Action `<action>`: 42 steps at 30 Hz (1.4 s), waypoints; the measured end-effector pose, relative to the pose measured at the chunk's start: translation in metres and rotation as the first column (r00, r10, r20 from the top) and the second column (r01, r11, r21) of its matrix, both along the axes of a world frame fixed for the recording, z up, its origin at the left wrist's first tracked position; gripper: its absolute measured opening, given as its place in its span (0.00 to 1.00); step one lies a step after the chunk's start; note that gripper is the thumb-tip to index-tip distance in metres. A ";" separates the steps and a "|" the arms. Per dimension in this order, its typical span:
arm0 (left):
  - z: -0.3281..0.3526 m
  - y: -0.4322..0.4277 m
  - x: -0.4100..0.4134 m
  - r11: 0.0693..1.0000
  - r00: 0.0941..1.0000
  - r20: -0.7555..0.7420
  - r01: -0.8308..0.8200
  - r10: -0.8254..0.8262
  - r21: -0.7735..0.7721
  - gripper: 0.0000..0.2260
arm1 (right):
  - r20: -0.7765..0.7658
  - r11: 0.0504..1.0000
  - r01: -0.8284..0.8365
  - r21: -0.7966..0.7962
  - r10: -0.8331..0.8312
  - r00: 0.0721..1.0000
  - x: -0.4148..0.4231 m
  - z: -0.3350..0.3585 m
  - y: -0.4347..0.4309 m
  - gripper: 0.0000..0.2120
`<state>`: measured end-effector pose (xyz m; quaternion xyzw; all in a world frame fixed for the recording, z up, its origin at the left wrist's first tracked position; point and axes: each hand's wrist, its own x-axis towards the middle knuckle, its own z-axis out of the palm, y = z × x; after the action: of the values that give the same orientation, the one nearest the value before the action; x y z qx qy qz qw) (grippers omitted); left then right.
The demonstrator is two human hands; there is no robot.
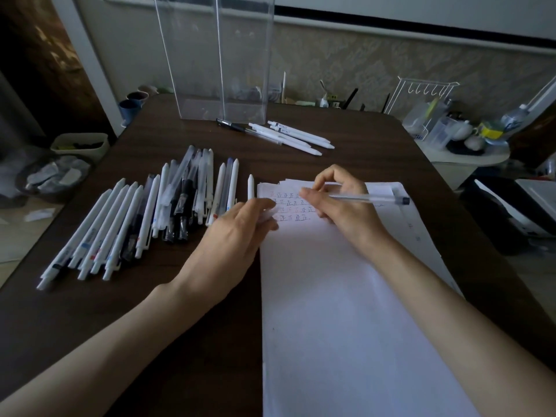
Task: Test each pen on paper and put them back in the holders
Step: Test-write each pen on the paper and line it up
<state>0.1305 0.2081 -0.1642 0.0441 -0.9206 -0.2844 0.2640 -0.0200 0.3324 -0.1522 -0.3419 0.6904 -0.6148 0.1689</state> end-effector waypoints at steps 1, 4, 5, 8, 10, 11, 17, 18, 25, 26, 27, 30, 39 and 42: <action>0.001 -0.002 0.001 0.999 0.999 -0.028 -0.028 0.028 0.023 0.13 | 0.043 0.998 -0.040 -0.046 0.042 0.998 0.001 0.001 0.001 0.08; 0.002 -0.008 0.002 0.998 0.998 -0.035 -0.057 0.056 -0.028 0.19 | 0.191 0.966 -0.119 -0.230 0.165 0.968 0.005 0.007 0.004 0.16; 0.002 -0.008 0.002 0.998 0.998 -0.029 -0.057 0.056 -0.041 0.21 | 0.216 0.955 -0.130 -0.266 0.190 0.958 0.007 0.009 0.004 0.17; 0.002 -0.008 0.002 0.997 0.998 -0.063 -0.037 0.033 -0.065 0.21 | 0.188 0.956 -0.160 -0.244 0.209 0.960 0.012 0.012 0.005 0.15; 0.003 -0.007 0.002 0.996 0.997 -0.075 -0.019 0.013 -0.082 0.19 | 0.151 0.965 -0.167 -0.201 0.199 0.968 0.015 0.011 0.005 0.15; 0.003 -0.007 0.002 0.996 0.997 -0.078 -0.013 0.006 -0.085 0.19 | 0.138 0.969 -0.165 -0.184 0.192 0.972 0.016 0.011 0.004 0.15; 0.002 -0.008 0.002 0.995 0.996 -0.082 0.029 -0.037 -0.097 0.17 | 0.121 0.973 -0.195 -0.126 0.210 0.970 0.023 0.011 0.002 0.14; 0.001 -0.008 0.002 0.994 0.995 -0.079 0.049 -0.057 -0.093 0.17 | 0.128 0.975 -0.184 -0.125 0.200 0.971 0.024 0.011 0.001 0.14; -0.002 -0.006 0.000 0.976 0.996 -0.070 0.038 -0.054 -0.214 0.15 | 0.258 0.987 -0.055 -0.149 0.093 0.962 0.034 0.002 -0.012 0.19; -0.002 -0.006 0.001 0.973 0.996 -0.075 0.024 -0.042 -0.229 0.15 | 0.270 0.989 -0.041 -0.139 0.078 0.960 0.035 0.002 -0.013 0.19; -0.001 -0.005 0.001 0.971 0.996 -0.078 0.013 -0.032 -0.240 0.15 | 0.280 0.991 -0.027 -0.129 0.062 0.958 0.036 0.003 -0.014 0.19; 0.000 -0.004 0.002 0.970 0.996 -0.083 -0.001 -0.019 -0.243 0.15 | 0.274 0.995 -0.038 -0.097 0.063 0.960 0.037 0.005 -0.017 0.19; 0.006 -0.027 0.008 0.906 0.906 -0.041 -0.422 0.421 -0.029 0.14 | -0.129 0.987 0.145 0.062 -0.136 0.982 -0.011 0.032 -0.067 0.19; 0.007 -0.032 0.009 0.852 0.858 0.017 -0.506 0.513 -0.135 0.11 | -0.434 0.937 0.306 0.171 -0.207 0.877 -0.054 0.019 -0.084 0.08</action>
<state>0.1392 0.1765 -0.1567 0.2771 -0.8986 -0.1447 0.3079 -0.0736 0.2487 -0.1335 -0.3456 0.8171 -0.4607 -0.0239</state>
